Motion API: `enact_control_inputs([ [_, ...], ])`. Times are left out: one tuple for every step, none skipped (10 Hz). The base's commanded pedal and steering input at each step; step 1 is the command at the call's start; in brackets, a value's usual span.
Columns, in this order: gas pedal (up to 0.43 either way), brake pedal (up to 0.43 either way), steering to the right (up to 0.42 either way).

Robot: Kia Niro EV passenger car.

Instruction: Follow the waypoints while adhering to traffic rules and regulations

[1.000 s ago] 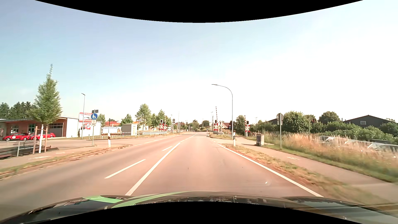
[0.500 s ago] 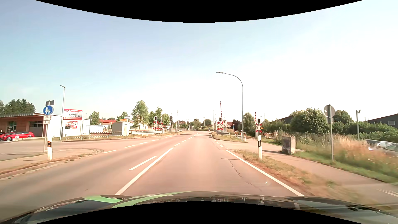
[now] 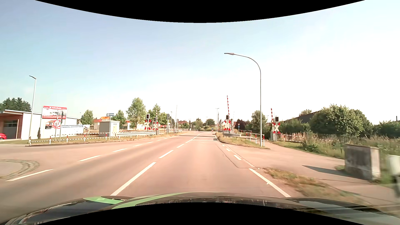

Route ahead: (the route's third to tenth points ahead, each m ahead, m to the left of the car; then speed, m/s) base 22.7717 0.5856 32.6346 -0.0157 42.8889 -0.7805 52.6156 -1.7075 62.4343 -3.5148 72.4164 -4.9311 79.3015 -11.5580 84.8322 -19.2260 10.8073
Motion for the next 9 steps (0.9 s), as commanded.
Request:
enact_control_inputs([
  [0.0, 0.0, -0.004],
  [0.0, 0.0, -0.004],
  [0.0, 0.0, -0.004],
  [0.0, 0.0, -0.004],
  [0.0, 0.0, 0.0],
  [0.0, 0.0, 0.003],
  [0.0, 0.0, 0.005],
  [0.0, 0.0, 0.005],
  [0.0, 0.0, 0.005],
])
